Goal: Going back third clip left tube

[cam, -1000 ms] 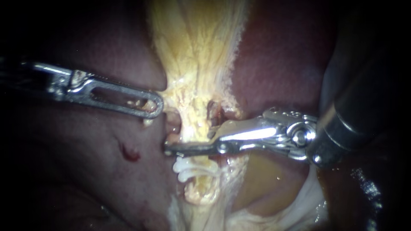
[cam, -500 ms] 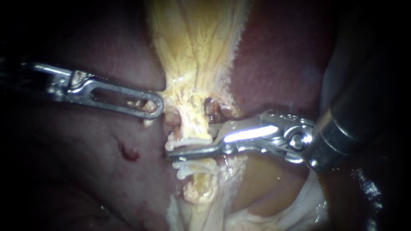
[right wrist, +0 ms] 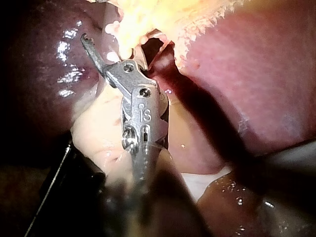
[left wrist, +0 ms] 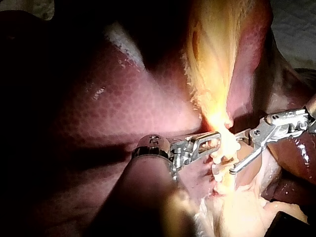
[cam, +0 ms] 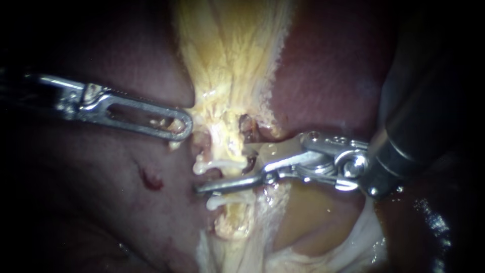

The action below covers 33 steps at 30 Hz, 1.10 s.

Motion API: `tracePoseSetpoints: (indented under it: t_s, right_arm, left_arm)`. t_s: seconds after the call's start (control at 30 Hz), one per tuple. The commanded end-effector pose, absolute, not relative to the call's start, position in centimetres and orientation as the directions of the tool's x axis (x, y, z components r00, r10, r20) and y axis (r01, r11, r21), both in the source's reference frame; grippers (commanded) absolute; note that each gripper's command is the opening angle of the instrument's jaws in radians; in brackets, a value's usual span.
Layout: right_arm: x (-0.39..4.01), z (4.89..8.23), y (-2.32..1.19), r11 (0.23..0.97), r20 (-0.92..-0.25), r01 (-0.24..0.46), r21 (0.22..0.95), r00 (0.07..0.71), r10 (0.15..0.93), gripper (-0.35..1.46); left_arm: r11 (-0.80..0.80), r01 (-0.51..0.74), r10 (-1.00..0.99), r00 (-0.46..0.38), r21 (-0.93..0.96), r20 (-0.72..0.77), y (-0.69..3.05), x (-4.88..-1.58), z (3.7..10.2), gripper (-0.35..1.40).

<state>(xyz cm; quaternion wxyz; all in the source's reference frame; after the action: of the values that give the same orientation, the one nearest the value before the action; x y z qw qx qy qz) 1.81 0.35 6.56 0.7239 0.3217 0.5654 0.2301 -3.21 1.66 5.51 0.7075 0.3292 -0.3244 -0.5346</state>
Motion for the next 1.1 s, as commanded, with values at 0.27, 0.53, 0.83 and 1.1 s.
tracePoseSetpoints:
  t_s: [0.27, 0.53, 0.83, 1.1]
  right_arm:
    - [1.36, 6.74, 0.44, 0.757, -0.741, 0.017, 0.653, 0.22, 0.635, 0.5]
    - [0.85, 6.69, 0.41, 0.819, -0.806, 0.057, 0.571, 0.226, 0.546, 0.5]
    - [0.48, 6.45, 0.48, 0.86, -0.851, 0.089, 0.503, 0.226, 0.474, 0.5]
    - [0.39, 6.34, 0.51, 0.87, -0.862, 0.097, 0.484, 0.221, 0.456, 0.5]
  left_arm:
    - [0.212, 0.542, -0.97, 0.218, 0.813, 0.107, 1.67, -3.2, 5.5, -0.35]
    - [0.212, 0.542, -0.97, 0.219, 0.813, 0.107, 1.67, -3.2, 5.5, -0.35]
    - [0.212, 0.542, -0.97, 0.219, 0.813, 0.107, 1.67, -3.2, 5.5, -0.35]
    - [0.213, 0.543, -0.97, 0.217, 0.812, 0.109, 1.66, -3.23, 5.55, -0.35]
